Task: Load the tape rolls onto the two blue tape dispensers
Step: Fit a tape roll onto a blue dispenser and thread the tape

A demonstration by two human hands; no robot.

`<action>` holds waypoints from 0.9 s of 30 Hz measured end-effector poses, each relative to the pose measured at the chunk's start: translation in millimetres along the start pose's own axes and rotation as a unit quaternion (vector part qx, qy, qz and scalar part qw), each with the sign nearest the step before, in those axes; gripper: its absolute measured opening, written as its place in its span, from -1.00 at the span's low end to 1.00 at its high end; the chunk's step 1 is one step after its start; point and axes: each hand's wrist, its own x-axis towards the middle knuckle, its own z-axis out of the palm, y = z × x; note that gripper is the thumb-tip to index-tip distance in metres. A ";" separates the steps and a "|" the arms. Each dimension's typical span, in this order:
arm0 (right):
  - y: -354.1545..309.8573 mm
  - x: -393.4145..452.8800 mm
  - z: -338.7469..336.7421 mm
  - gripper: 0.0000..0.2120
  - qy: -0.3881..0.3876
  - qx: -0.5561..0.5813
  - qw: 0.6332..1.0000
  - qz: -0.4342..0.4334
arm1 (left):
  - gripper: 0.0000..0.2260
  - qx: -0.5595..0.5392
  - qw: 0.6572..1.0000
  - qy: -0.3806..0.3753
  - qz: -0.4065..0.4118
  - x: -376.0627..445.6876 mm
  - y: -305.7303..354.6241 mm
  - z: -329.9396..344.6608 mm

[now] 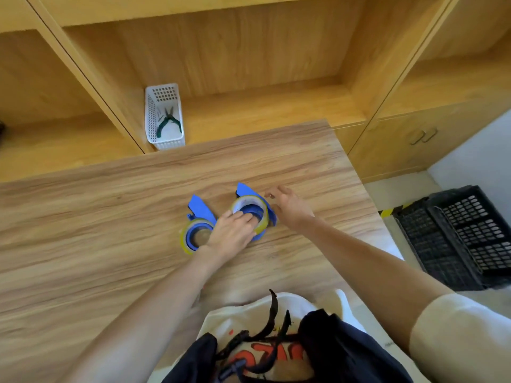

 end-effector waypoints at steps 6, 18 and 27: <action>14.1 1.5 8.0 -0.59 -0.001 0.039 0.999 0.018 | -0.74 -0.018 1.000 -0.002 0.006 14.6 15.6 10.7; 23.4 16.5 29.3 -0.68 -0.032 0.039 0.998 0.034 | -0.78 -0.037 0.999 0.009 0.032 12.5 8.9 26.5; 23.1 19.3 32.0 -0.67 -0.058 0.022 0.997 0.042 | -0.62 -0.108 0.992 -0.069 -0.020 14.8 2.3 32.2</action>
